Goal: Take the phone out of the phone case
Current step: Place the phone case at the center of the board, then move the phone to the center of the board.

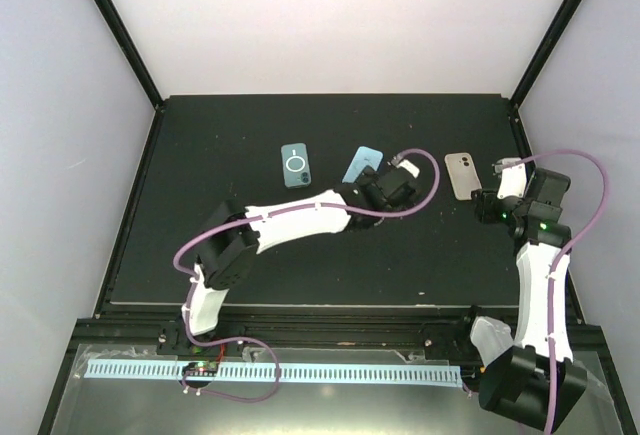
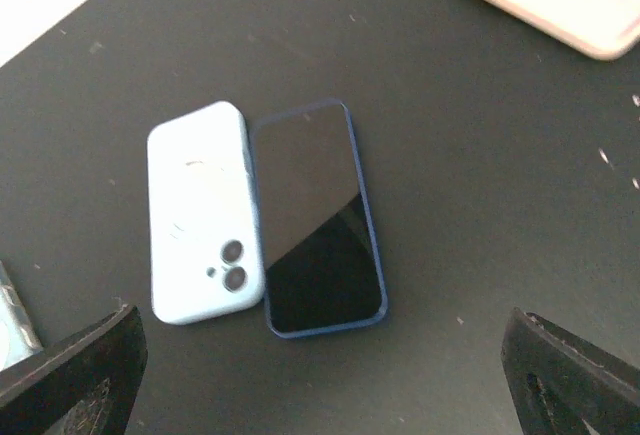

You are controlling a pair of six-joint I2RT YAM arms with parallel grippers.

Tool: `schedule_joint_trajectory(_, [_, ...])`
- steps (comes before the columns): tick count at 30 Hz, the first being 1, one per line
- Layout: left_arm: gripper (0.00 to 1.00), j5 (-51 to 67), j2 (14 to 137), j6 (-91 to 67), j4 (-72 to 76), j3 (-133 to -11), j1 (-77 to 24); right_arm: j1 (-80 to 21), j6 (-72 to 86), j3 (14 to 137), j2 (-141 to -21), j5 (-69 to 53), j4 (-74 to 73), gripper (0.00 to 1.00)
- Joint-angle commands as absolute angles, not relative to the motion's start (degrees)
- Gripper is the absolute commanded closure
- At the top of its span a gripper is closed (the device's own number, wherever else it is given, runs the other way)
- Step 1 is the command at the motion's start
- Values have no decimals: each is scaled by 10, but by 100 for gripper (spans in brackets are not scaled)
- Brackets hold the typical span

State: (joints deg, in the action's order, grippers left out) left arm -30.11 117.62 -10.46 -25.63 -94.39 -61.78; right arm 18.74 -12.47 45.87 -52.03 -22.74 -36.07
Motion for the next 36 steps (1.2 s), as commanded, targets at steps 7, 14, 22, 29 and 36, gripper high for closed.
schedule_joint_trajectory(7, [1,-188,1164,-103,-289,-944,-482,197,-121,453,-501,-206,-337,44])
schedule_joint_trajectory(14, [1,-71,1206,-74,-308,-973,-413,197,-132,441,-422,-214,-333,43])
schedule_joint_trajectory(22, [1,-11,1283,-55,-338,-1027,-402,197,-141,457,-466,-228,-358,43])
schedule_joint_trajectory(29, [1,-32,1324,-70,-353,-1074,-400,197,-140,451,-461,-231,-353,43])
schedule_joint_trajectory(36, [1,-87,1356,-86,-379,-1114,-394,196,-141,454,-468,-231,-356,43])
